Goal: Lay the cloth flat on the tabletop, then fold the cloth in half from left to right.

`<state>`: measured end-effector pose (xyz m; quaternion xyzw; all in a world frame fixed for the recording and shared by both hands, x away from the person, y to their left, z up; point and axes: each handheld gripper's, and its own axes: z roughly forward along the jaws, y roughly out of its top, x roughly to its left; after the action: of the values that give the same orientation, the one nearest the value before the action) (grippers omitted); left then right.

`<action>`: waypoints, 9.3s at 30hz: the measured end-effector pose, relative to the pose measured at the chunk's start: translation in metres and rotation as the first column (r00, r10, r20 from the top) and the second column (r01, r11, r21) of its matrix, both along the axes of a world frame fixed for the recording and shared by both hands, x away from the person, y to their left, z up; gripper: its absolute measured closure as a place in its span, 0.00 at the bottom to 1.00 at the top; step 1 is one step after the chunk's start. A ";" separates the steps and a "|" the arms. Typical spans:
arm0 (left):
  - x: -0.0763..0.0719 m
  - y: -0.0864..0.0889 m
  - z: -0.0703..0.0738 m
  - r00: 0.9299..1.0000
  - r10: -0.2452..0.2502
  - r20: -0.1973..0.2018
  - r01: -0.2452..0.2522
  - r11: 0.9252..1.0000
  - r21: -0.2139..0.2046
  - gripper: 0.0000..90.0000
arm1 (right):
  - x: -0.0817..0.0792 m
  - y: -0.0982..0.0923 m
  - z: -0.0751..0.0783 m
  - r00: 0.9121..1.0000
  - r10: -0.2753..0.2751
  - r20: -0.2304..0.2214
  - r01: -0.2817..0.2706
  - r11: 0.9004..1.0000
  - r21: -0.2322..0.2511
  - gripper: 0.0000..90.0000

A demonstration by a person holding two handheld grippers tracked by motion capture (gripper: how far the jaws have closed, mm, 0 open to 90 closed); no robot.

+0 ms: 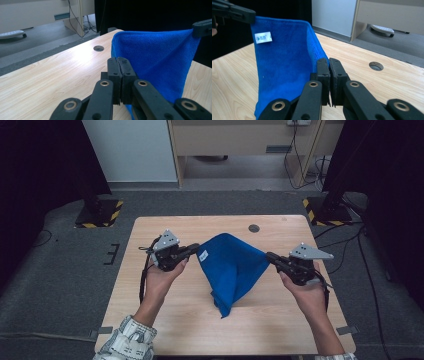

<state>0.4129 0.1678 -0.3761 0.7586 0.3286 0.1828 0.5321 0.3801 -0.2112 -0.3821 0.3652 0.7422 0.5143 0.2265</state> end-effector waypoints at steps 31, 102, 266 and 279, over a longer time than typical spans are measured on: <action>-0.026 0.020 0.023 1.000 0.007 0.026 -0.006 0.999 -0.047 0.99 | -0.018 -0.017 0.028 0.999 0.015 0.044 -0.017 0.999 0.049 0.97; 0.025 -0.029 0.008 0.997 0.014 -0.075 0.003 0.974 0.228 0.99 | 0.016 -0.041 -0.013 0.995 -0.029 -0.094 0.020 0.995 -0.094 0.97; 0.143 -0.058 -0.100 0.964 0.123 -0.236 -0.054 0.958 0.281 0.15 | 0.165 0.033 -0.107 0.937 -0.177 -0.300 0.118 0.972 -0.204 0.14; 0.118 -0.051 -0.080 0.977 0.113 -0.183 -0.061 0.960 0.273 0.10 | 0.116 0.070 -0.090 0.969 -0.001 -0.248 -0.050 0.978 -0.201 0.16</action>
<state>0.5311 0.1172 -0.4565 0.8221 0.3854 0.1726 0.3820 0.4964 -0.1409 -0.4725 0.3914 0.8183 0.3881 0.1628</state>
